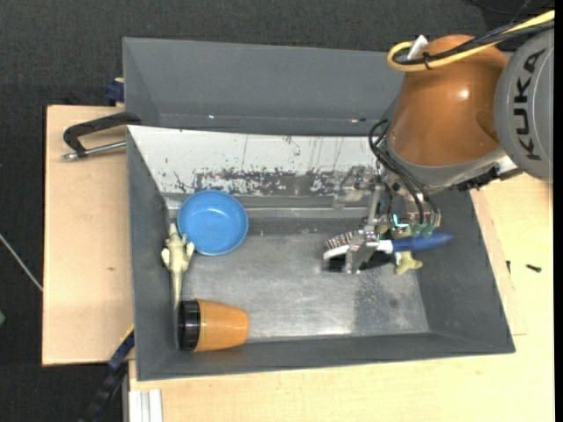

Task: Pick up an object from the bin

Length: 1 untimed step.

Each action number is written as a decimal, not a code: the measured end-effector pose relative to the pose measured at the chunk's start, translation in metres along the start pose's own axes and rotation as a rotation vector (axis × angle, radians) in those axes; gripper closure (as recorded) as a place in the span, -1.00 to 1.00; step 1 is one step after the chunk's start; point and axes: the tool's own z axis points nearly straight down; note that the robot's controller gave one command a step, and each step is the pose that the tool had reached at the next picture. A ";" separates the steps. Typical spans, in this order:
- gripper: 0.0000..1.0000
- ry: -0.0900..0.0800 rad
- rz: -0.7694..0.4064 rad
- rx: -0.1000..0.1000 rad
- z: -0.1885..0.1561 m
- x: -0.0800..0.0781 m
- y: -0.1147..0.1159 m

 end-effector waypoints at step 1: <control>-1.00 -0.001 -0.149 0.000 0.101 -0.042 -0.020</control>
Offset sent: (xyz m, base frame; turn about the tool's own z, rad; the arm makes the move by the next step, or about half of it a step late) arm 0.0413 -0.0196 -0.0982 -0.1493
